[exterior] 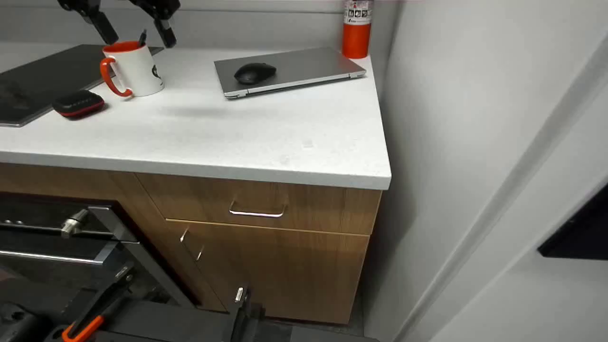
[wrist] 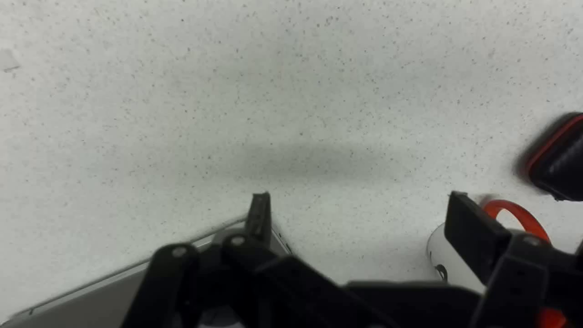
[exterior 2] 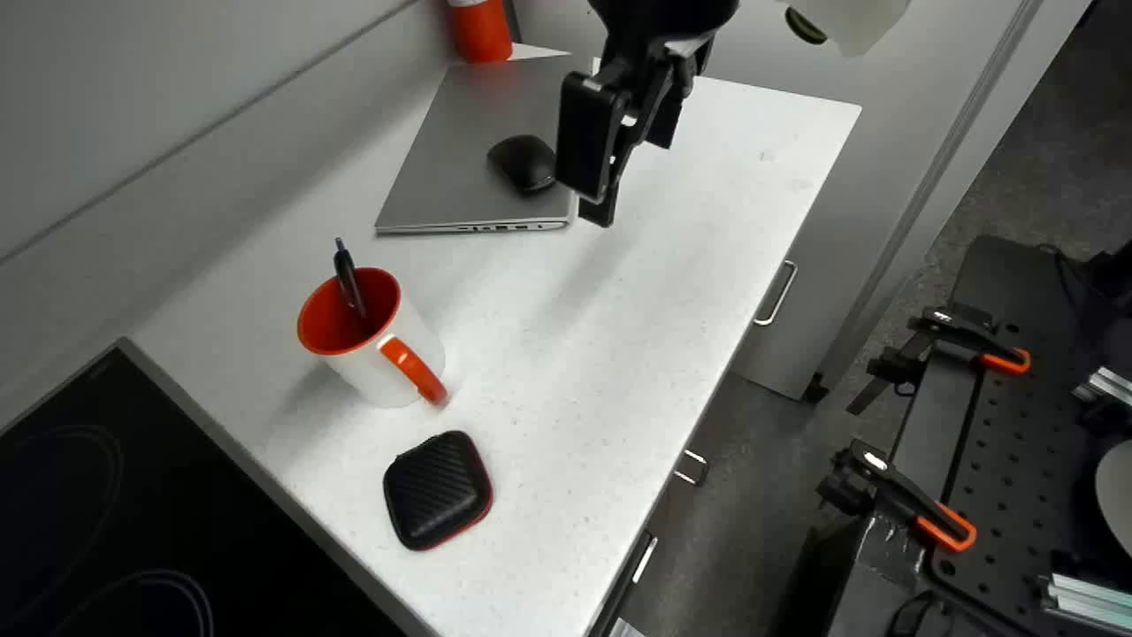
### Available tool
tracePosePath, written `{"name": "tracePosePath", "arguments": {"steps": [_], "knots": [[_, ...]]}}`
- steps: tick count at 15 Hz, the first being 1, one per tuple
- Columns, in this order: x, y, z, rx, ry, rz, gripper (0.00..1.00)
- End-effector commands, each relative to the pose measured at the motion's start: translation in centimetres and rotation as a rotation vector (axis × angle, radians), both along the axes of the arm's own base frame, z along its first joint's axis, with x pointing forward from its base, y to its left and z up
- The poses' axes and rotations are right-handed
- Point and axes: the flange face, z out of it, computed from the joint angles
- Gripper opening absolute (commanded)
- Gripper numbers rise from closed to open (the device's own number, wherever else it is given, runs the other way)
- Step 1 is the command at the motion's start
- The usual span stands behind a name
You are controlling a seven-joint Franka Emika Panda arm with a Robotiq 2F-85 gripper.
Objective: Put the pen on the countertop
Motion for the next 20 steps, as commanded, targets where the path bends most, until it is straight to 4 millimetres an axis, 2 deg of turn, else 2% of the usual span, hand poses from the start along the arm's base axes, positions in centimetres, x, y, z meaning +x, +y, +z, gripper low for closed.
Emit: {"name": "tracePosePath", "arguments": {"steps": [1,4,7,12,16,17,20], "knots": [[0.0,0.0,0.0,0.0,0.001,0.0,1.0],[0.6,0.4,0.3,0.007,-0.027,-0.002,1.0],[2.3,2.1,0.9,0.051,-0.082,-0.002,1.0],[5.8,6.7,1.6,0.086,-0.222,0.016,1.0],[7.8,9.5,1.1,0.113,-0.249,0.01,1.0],[6.2,8.2,1.2,0.1,-0.23,0.026,1.0],[6.5,8.3,0.7,0.101,-0.219,0.026,1.0]]}}
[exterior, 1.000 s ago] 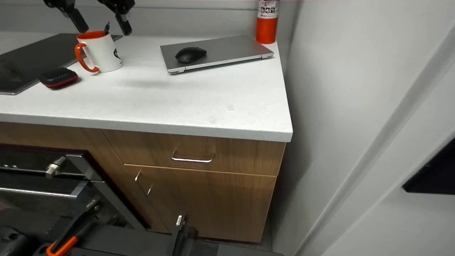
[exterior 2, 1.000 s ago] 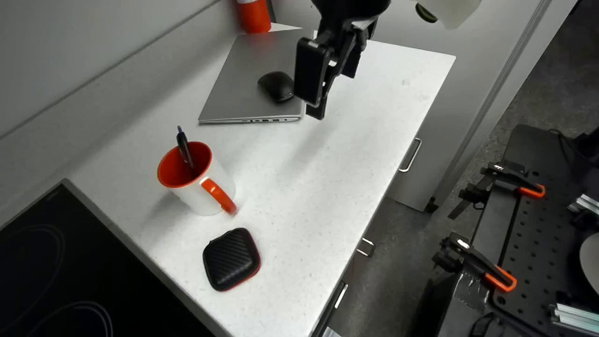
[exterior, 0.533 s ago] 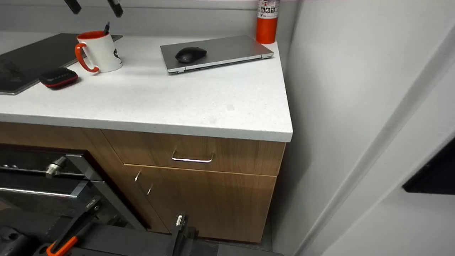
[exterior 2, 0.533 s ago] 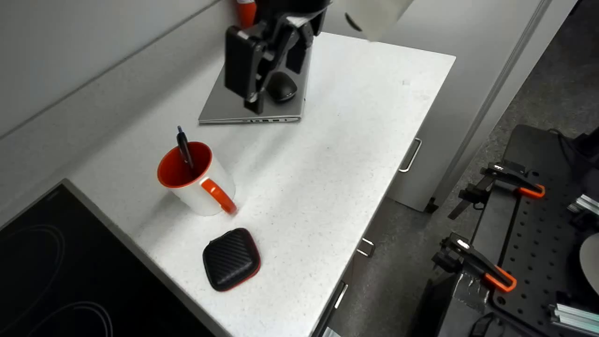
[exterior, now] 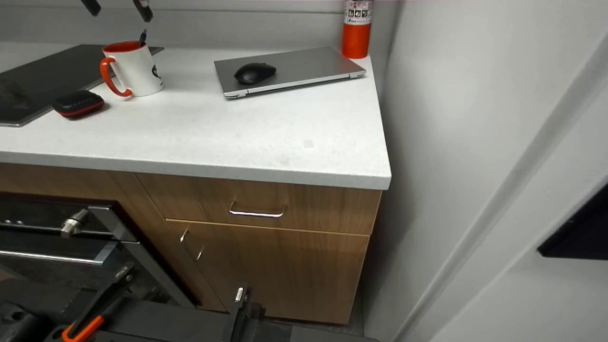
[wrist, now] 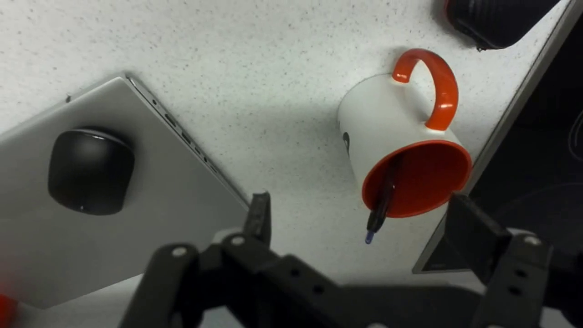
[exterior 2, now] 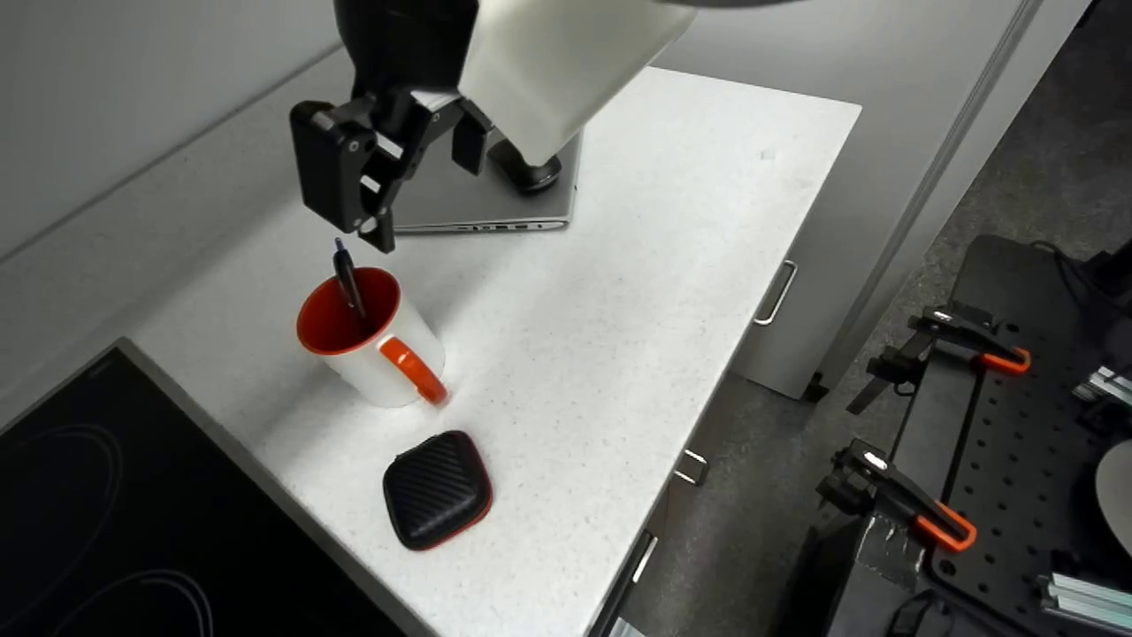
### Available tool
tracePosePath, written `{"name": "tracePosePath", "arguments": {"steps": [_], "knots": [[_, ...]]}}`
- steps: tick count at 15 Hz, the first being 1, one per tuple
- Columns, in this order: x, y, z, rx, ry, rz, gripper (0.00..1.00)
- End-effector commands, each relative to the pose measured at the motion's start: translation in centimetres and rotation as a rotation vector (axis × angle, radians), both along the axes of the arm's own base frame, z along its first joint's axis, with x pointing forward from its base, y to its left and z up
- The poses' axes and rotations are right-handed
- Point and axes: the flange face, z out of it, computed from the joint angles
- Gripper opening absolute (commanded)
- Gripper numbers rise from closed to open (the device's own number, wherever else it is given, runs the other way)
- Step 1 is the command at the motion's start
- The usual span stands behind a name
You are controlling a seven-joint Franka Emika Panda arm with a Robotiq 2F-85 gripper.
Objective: Put the pen on the countertop
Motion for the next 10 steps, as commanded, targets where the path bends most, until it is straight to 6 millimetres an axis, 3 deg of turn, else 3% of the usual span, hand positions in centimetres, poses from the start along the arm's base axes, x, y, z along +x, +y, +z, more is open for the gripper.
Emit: {"name": "tracePosePath", "arguments": {"steps": [1,4,10], "knots": [[0.0,-0.2,0.1,0.0,-0.001,-0.001,1.0],[0.0,-0.2,0.1,0.0,-0.001,-0.001,1.0],[3.2,0.5,-0.1,0.043,-0.011,-0.005,1.0]]}}
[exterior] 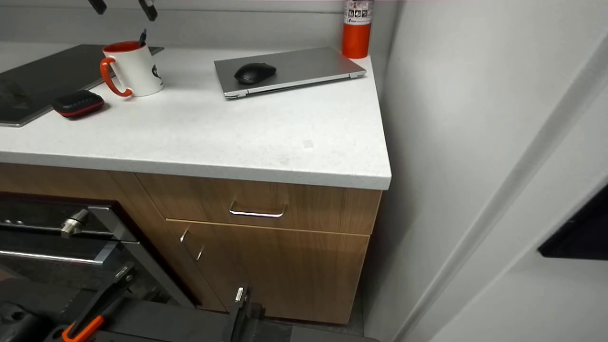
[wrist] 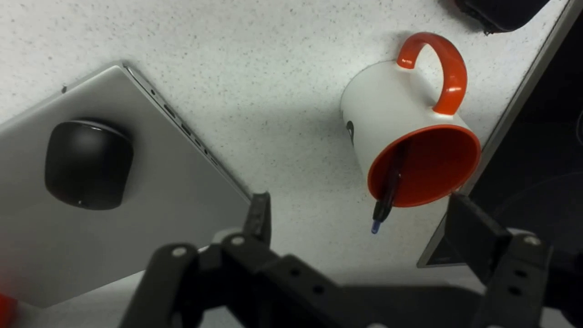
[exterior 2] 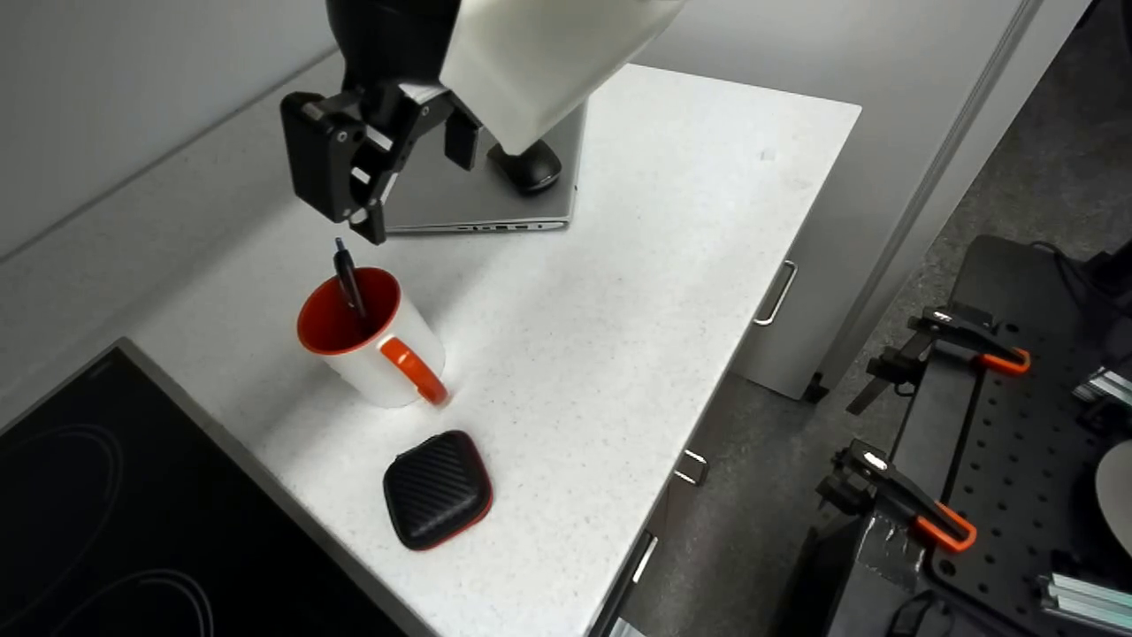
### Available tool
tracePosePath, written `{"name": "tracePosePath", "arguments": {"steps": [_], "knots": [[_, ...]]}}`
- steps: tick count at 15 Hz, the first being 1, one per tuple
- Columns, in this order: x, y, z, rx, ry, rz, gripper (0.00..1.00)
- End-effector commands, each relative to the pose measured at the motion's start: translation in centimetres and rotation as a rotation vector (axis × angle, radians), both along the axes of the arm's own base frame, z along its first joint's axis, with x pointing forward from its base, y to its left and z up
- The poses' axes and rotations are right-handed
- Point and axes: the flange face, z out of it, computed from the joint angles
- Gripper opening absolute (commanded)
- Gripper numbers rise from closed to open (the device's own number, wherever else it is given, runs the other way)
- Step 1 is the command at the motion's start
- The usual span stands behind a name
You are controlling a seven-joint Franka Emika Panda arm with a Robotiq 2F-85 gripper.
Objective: Put the pen on the countertop
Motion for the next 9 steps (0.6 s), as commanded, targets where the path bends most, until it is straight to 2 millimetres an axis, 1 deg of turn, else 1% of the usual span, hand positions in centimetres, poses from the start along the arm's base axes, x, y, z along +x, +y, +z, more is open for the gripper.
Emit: {"name": "tracePosePath", "arguments": {"steps": [1,3,6,9], "knots": [[2.7,1.0,-0.4,0.04,-0.015,0.001,1.0],[3.7,1.5,-1.0,0.055,0.008,-0.004,1.0],[5.2,2.4,-2.6,0.091,0.036,-0.02,1.0],[6.3,2.7,-4.0,0.097,0.028,-0.04,1.0]]}}
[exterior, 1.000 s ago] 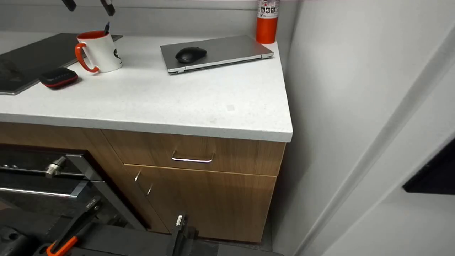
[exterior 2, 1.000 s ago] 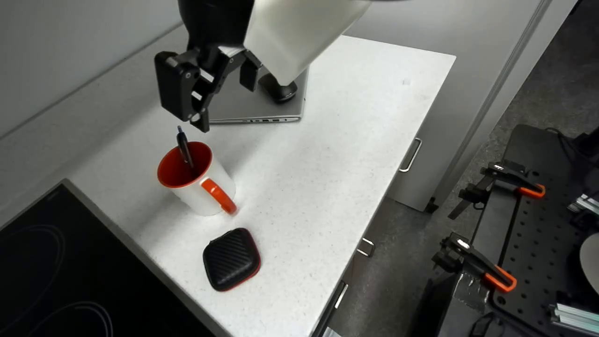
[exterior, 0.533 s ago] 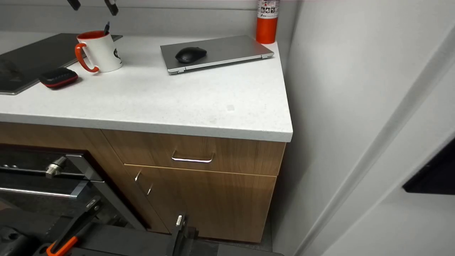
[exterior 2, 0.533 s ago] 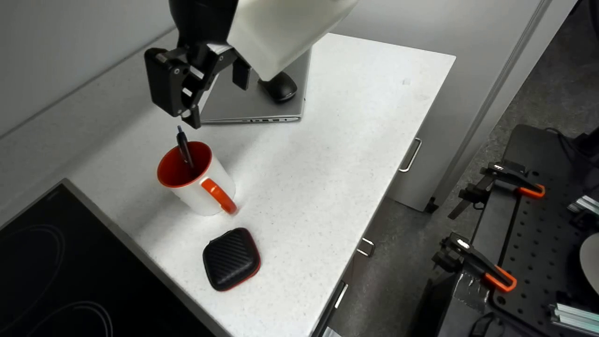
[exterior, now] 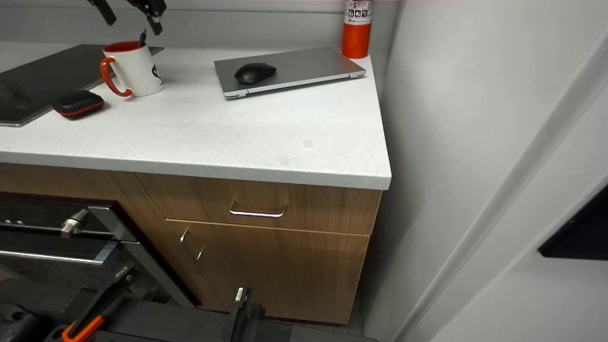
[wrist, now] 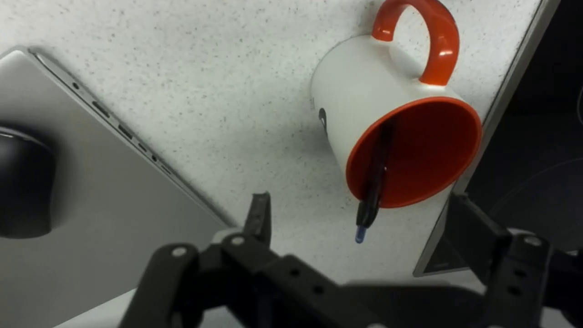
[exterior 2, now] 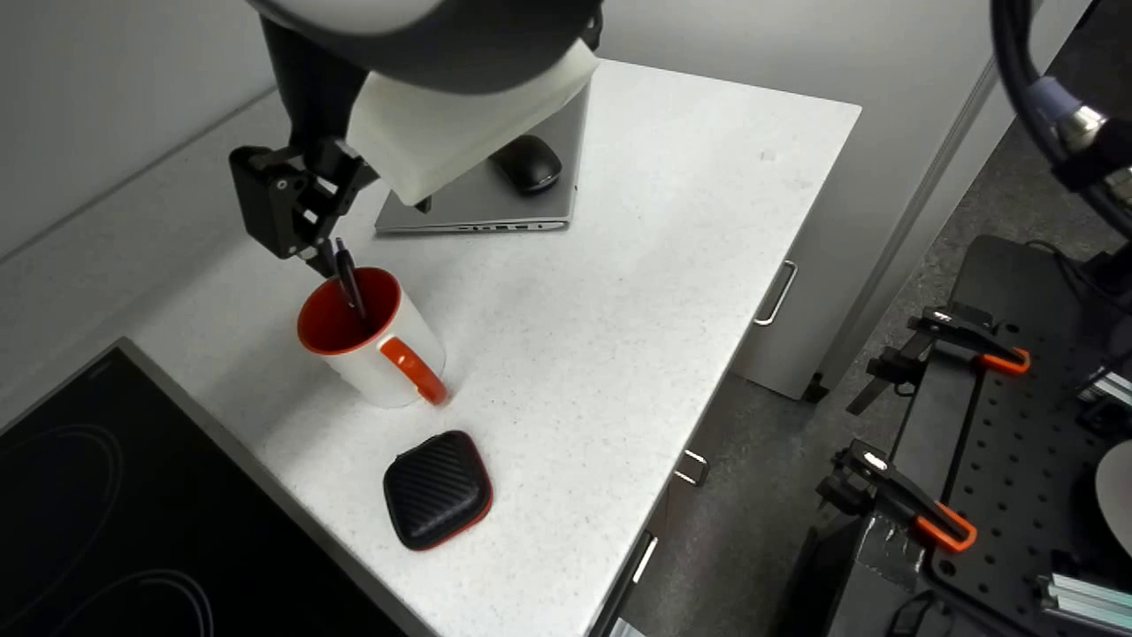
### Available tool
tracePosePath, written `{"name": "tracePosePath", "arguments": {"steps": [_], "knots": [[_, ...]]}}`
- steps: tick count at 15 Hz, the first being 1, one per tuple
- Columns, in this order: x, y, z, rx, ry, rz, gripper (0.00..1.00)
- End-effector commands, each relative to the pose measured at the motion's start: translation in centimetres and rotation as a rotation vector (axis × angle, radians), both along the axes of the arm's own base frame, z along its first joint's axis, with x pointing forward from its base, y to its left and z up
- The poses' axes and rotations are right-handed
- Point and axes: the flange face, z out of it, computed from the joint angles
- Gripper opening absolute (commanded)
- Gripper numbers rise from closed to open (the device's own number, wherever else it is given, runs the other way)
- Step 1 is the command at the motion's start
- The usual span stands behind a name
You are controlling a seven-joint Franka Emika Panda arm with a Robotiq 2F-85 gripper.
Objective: Put the pen on the countertop
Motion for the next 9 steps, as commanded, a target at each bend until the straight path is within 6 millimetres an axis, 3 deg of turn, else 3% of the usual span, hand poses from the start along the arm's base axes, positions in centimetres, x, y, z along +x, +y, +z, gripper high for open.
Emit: {"name": "tracePosePath", "arguments": {"steps": [1,7,8,9], "knots": [[2.28,0.69,-1.3,0.04,-0.021,-0.028,1.0],[3.08,1.3,-2.15,0.077,-0.017,-0.046,1.0],[3.04,1.35,-2.17,0.078,-0.012,-0.047,0.96],[2.96,1.31,-2.13,0.078,-0.013,-0.05,0.74]]}}
